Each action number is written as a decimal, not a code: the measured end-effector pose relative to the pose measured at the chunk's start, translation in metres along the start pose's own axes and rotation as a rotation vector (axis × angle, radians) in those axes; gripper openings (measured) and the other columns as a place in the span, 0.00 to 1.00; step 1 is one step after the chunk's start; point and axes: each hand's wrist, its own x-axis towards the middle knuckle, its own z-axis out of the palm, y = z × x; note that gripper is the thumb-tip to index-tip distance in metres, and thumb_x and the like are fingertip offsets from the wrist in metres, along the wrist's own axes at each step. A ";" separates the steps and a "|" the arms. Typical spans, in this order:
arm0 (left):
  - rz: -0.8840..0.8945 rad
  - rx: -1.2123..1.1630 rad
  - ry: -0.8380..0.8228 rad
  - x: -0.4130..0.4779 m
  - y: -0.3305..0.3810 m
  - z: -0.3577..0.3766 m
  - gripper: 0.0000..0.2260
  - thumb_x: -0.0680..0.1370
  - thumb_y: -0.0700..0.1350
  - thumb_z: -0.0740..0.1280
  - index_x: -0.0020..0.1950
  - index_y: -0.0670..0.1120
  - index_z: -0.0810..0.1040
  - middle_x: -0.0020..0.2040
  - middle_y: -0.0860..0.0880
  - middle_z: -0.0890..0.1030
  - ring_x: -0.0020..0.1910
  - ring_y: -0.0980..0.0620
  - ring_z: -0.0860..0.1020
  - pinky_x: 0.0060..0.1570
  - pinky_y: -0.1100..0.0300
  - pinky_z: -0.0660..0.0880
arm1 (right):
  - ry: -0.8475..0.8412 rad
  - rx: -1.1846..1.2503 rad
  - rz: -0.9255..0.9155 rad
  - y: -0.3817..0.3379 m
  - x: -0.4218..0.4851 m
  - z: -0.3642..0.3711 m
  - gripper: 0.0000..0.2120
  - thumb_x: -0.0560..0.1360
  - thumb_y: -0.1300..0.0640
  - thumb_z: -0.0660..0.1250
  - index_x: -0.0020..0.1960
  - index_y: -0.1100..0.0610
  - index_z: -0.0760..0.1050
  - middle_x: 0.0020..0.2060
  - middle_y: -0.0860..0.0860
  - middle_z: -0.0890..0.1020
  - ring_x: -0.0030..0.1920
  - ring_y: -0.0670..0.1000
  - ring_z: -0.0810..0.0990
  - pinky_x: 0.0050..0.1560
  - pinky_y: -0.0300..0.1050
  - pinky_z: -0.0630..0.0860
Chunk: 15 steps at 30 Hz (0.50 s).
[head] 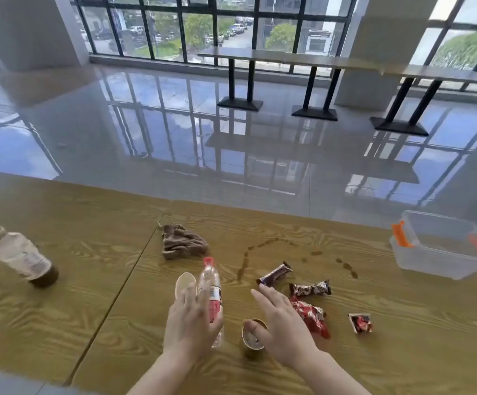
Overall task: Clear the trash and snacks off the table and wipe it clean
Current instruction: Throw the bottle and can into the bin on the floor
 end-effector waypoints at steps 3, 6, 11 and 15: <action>-0.074 -0.012 -0.082 -0.005 0.000 0.015 0.30 0.76 0.60 0.63 0.74 0.50 0.63 0.64 0.47 0.71 0.59 0.47 0.74 0.52 0.52 0.75 | -0.083 -0.026 0.006 0.003 -0.002 0.012 0.37 0.76 0.35 0.62 0.79 0.45 0.52 0.79 0.46 0.52 0.78 0.48 0.47 0.76 0.45 0.49; -0.099 0.001 -0.123 -0.009 0.003 0.028 0.25 0.76 0.58 0.63 0.72 0.51 0.68 0.59 0.46 0.75 0.52 0.46 0.76 0.48 0.53 0.74 | -0.128 -0.025 0.029 0.004 -0.005 0.024 0.41 0.73 0.34 0.66 0.79 0.43 0.52 0.79 0.45 0.52 0.78 0.48 0.47 0.76 0.48 0.55; -0.135 0.073 -0.153 -0.004 0.008 0.044 0.29 0.77 0.62 0.58 0.76 0.53 0.59 0.56 0.47 0.73 0.50 0.48 0.75 0.50 0.56 0.72 | -0.174 -0.048 0.045 0.009 -0.004 0.040 0.42 0.72 0.40 0.71 0.79 0.43 0.52 0.79 0.46 0.54 0.77 0.49 0.51 0.75 0.49 0.60; -0.168 0.024 -0.175 0.000 0.015 0.052 0.32 0.77 0.62 0.61 0.77 0.54 0.55 0.58 0.46 0.72 0.53 0.48 0.75 0.54 0.56 0.73 | -0.180 -0.044 0.062 0.011 -0.003 0.050 0.40 0.74 0.51 0.72 0.79 0.45 0.54 0.77 0.46 0.58 0.75 0.52 0.58 0.73 0.46 0.62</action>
